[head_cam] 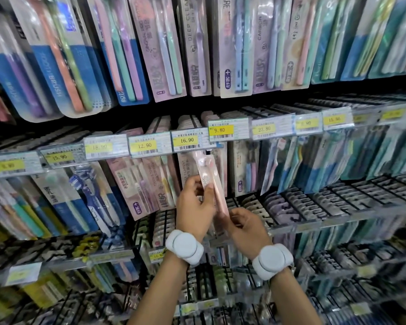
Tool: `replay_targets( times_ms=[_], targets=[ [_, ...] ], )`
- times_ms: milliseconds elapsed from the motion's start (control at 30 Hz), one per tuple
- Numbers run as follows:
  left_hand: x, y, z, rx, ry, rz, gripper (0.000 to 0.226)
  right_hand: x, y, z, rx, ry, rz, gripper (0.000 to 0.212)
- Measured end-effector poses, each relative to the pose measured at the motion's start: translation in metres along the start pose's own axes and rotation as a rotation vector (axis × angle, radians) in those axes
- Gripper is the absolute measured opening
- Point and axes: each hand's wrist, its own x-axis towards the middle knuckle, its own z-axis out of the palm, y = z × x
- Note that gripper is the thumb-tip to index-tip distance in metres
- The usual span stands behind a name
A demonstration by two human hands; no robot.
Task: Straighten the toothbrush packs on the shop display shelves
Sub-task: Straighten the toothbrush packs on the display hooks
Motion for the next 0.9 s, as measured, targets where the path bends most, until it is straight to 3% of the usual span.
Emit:
replay_targets(
  times_ms=[433, 700, 900],
  targets=[
    [0.029, 0.023, 0.015, 0.019, -0.033, 0.066, 0.013, 0.024, 0.000, 0.003, 0.008, 0.198, 0.072, 0.033],
    [0.035, 0.019, 0.018, 0.047, -0.032, 0.110, 0.006, 0.031, -0.002, 0.004, -0.027, 0.214, 0.079, 0.061],
    [0.032, 0.014, 0.016, 0.018, -0.055, 0.137, 0.010, 0.024, -0.006, 0.003, -0.081, 0.232, 0.043, 0.026]
  ],
)
